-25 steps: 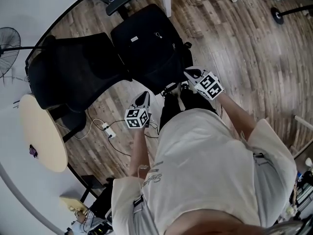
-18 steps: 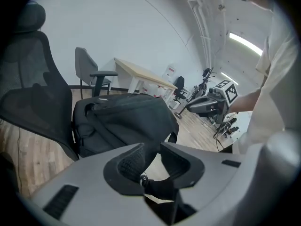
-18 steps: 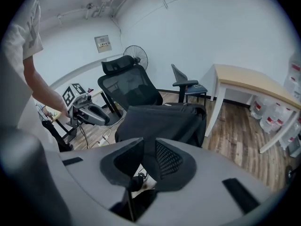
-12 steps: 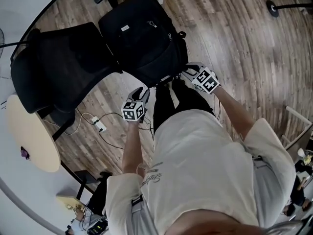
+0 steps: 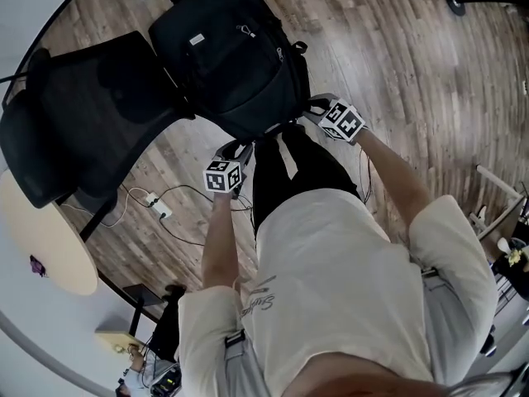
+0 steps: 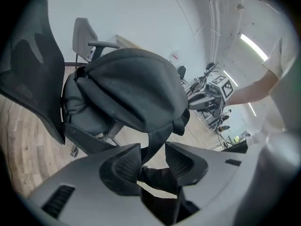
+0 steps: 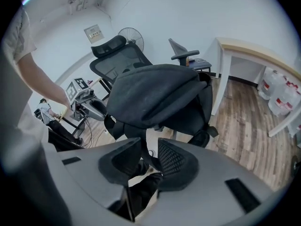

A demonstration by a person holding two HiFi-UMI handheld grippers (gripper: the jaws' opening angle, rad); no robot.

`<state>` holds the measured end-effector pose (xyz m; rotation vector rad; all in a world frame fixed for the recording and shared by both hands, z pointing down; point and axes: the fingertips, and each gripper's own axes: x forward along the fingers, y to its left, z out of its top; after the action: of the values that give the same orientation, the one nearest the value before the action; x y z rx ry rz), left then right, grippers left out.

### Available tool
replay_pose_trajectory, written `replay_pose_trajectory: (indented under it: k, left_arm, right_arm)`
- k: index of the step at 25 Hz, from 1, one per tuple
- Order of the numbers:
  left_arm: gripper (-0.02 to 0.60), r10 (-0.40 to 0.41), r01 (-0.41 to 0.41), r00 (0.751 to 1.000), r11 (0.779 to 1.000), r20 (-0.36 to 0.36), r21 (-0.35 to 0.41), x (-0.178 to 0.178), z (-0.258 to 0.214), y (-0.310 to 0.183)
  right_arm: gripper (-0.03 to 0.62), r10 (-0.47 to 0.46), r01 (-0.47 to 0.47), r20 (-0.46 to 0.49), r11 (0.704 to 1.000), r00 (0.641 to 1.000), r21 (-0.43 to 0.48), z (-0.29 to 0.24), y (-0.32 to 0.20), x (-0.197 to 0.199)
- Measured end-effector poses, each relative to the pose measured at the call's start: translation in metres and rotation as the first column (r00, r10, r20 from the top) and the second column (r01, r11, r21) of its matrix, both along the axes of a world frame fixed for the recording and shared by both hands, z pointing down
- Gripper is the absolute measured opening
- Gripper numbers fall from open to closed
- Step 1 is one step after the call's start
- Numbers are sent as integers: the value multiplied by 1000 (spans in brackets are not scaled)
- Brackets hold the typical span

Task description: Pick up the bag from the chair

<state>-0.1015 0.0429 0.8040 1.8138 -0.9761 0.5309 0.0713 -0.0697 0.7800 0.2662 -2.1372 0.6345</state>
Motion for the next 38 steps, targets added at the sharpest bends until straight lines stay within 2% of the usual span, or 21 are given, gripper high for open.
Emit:
replay_pose_trajectory:
  k: [4,8,12,14,16,19,20,24,26,30,34,36,38]
  left_arm:
    - [164,67,-67,998,998,-7,7,11,4,-8]
    - [164,122,-122,992,993,-30,6,21,8,-14]
    - [164,168,-168,985,986,-44,10,24,12,-18]
    - [164,171,-171,984,985,-46,8,25,14,-19]
    - [164,160,-160,985,987,-63,3,26,14,-19]
    - [164,161,-162,982,987,-100,-2,28,9,-17]
    - [164,168,-169,980,986,-109,-2,29,7,-17]
    - [156,171,-176,972,984,-161,-14,28,1,-18]
    - [156,164,-173,967,985,-194,-28,28,-2,-17]
    - [144,185,-200,949,979,-254,-36,26,-9,-16]
    - [126,209,-222,950,974,-233,-32,24,-8,-18]
    - [124,177,-186,959,982,-222,-19,22,-12,-23]
    - [126,134,-133,967,991,-217,18,18,-26,-31]
  right_arm:
    - [98,-77,79,37,995,996,-64,8,-1,-5]
    - [98,-134,151,103,971,986,-183,8,3,-6]
    - [95,-152,178,127,959,980,-221,16,2,-15]
    - [64,-154,184,138,953,978,-239,20,5,-18]
    - [63,-176,215,158,936,972,-278,18,11,-17]
    - [131,-219,284,208,884,953,-371,5,21,-12]
    - [137,-226,294,214,879,950,-376,2,21,-14]
    - [136,-267,315,189,898,945,-307,15,27,-40]
    - [152,-292,333,173,892,941,-305,26,38,-52]
    - [138,-285,327,172,889,943,-321,30,39,-57]
    - [104,-299,343,178,880,937,-327,17,37,-58]
    - [93,-288,336,191,889,939,-311,4,34,-62]
    - [80,-252,308,223,911,942,-273,-14,25,-70]
